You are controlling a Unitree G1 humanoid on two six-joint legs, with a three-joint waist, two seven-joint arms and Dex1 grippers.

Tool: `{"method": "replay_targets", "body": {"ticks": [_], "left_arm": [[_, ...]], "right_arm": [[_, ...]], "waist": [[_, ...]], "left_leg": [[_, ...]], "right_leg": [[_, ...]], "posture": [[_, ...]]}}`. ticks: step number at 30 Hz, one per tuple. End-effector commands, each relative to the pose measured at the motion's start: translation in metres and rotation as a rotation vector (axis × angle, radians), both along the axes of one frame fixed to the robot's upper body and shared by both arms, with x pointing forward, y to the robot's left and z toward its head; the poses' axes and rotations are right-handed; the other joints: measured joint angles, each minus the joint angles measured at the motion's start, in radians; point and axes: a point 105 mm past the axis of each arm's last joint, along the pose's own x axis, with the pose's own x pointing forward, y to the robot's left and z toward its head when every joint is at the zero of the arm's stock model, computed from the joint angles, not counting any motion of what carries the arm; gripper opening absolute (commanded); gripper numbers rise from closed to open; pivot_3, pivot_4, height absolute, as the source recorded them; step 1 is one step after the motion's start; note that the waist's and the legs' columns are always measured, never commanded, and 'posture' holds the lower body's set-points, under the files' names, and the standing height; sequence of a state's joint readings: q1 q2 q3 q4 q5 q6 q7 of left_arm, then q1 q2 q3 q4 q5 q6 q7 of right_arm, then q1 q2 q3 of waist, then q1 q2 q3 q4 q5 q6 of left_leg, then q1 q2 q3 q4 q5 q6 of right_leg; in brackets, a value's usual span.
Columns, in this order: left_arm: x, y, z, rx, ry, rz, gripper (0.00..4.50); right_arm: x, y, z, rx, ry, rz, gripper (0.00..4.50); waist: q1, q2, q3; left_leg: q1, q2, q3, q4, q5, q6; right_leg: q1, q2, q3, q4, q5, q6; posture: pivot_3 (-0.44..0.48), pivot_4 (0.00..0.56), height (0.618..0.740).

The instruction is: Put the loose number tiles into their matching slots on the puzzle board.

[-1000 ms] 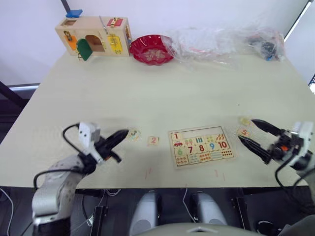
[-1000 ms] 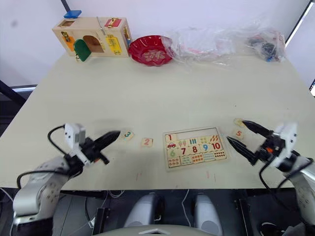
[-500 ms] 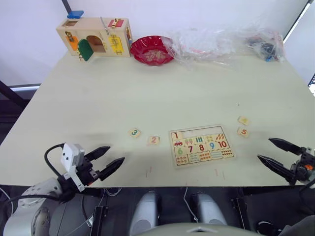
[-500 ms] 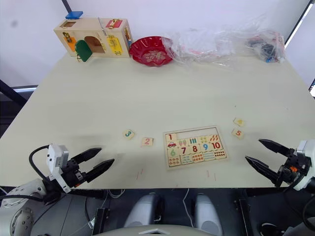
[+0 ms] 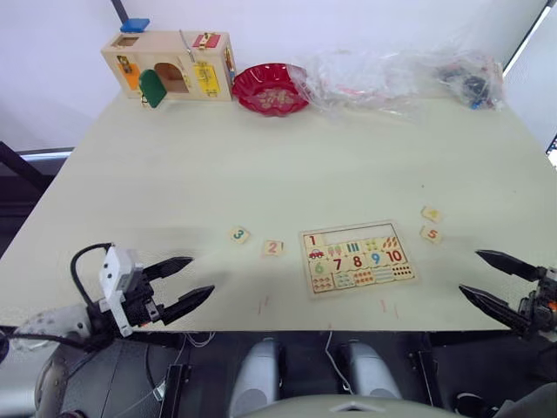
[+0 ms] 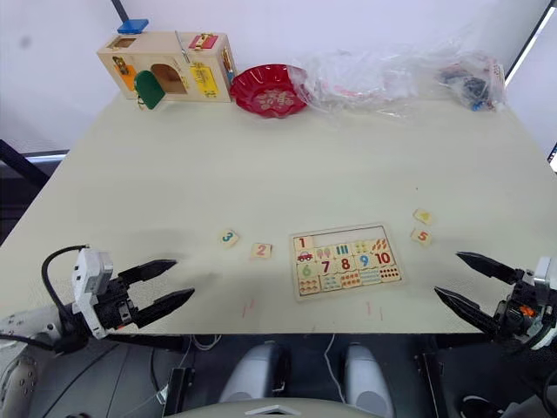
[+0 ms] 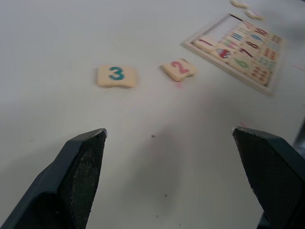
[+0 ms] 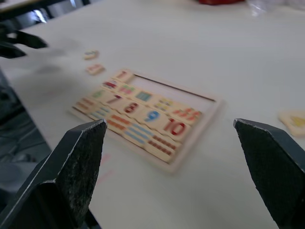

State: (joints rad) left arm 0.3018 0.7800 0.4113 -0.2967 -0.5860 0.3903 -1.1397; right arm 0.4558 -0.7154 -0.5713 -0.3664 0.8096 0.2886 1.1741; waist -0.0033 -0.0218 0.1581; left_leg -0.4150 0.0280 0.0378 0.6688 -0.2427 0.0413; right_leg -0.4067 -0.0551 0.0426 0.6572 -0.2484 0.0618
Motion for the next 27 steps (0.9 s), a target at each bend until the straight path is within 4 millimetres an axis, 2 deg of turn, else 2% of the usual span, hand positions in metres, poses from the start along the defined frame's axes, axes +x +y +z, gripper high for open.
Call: {"method": "replay_targets", "body": {"ticks": [1, 5, 8, 15, 19, 26, 27], "left_arm": [[0.006, -0.01, 0.011, 0.045, -0.026, -0.15, 4.47], [0.017, -0.021, 0.02, 0.114, -0.04, -0.31, 4.47], [0.034, -0.032, 0.031, 0.175, -0.057, -0.427, 4.47], [0.062, -0.048, 0.039, 0.3, -0.061, -0.548, 4.47], [0.082, -0.062, 0.039, 0.389, -0.062, -0.601, 4.47], [0.095, -0.083, 0.032, 0.474, -0.058, -0.691, 4.47], [0.094, -0.086, 0.03, 0.486, -0.058, -0.71, 3.95]], "right_arm": [[-0.008, 0.012, 0.017, 0.004, -0.021, 0.106, 4.5], [-0.013, 0.018, 0.029, -0.028, -0.032, 0.177, 4.5], [-0.016, 0.019, 0.037, -0.046, -0.031, 0.206, 4.5], [-0.018, 0.018, 0.042, -0.088, -0.033, 0.22, 4.5], [-0.02, 0.013, 0.042, -0.103, -0.036, 0.217, 4.5], [-0.018, 0.011, 0.042, -0.119, -0.046, 0.216, 4.5], [-0.018, 0.01, 0.042, -0.121, -0.046, 0.217, 4.5]], "waist": [[0.001, 0.0, 0.0], [0.007, 0.0, 0.0], [0.015, 0.0, 0.0], [0.017, -0.001, 0.0], [0.017, -0.001, 0.0], [0.014, -0.002, 0.001], [0.013, -0.002, 0.001]], "left_leg": [[0.0, 0.0, 0.0, 0.0, 0.0, 0.0], [0.0, 0.0, 0.0, 0.0, 0.0, 0.0], [0.0, -0.001, 0.0, 0.0, 0.0, 0.0], [-0.001, -0.003, 0.001, 0.0, 0.0, 0.0], [-0.001, -0.004, 0.0, 0.001, 0.0, 0.0], [-0.002, -0.004, 0.0, 0.001, 0.0, 0.0], [-0.001, -0.004, 0.0, 0.001, 0.0, 0.0]], "right_leg": [[0.0, 0.0, 0.0, 0.0, 0.0, 0.0], [0.0, 0.0, 0.0, 0.0, 0.0, 0.0], [0.0, 0.001, 0.0, 0.0, 0.0, 0.0], [0.0, 0.003, 0.0, -0.001, 0.0, 0.001], [0.0, 0.005, 0.0, 0.0, 0.002, 0.004], [0.0, 0.006, 0.001, 0.0, 0.002, 0.005], [0.0, 0.006, 0.001, 0.0, 0.002, 0.005]], "posture": [[0.0, 0.15, 0.74], [0.0, 0.15, 0.74], [0.0, 0.15, 0.74], [0.0, 0.15, 0.74], [0.0, 0.15, 0.74], [0.0, 0.15, 0.74], [0.0, 0.15, 0.74]]}}
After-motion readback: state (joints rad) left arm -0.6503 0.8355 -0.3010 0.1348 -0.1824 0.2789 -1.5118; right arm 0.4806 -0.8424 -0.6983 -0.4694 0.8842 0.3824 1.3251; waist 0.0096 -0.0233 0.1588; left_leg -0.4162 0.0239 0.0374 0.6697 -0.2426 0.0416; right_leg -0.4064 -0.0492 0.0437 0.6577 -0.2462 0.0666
